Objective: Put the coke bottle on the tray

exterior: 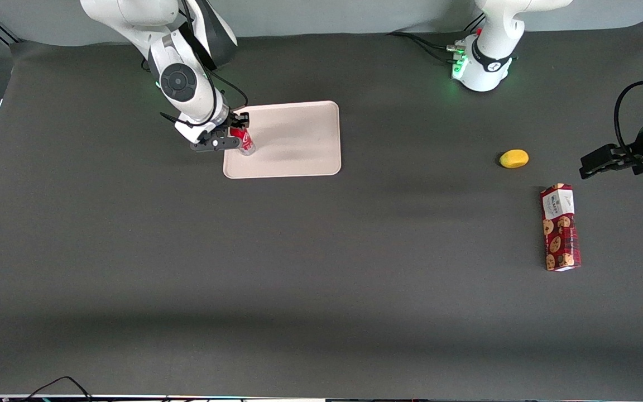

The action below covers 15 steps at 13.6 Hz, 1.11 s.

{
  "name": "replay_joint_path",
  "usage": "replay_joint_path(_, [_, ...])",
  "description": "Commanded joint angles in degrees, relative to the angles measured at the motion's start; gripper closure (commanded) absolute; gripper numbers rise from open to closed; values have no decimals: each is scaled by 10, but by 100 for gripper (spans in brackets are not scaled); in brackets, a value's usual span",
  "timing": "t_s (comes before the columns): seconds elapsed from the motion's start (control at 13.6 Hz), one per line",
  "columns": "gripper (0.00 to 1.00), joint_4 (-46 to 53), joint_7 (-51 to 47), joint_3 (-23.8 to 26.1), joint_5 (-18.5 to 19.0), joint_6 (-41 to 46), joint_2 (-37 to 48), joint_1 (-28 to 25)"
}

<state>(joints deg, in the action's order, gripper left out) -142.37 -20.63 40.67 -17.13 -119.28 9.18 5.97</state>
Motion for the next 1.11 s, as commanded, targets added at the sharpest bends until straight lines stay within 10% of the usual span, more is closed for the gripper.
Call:
replay_joint_path(0.0, [0,10,-20,1,-3,-2,5,-2])
replay_joint_path(0.52, [0,86,9,-96,3,15,78,5])
replay_joint_path(1.03, [0,335,31,-189,112,120,-36,1])
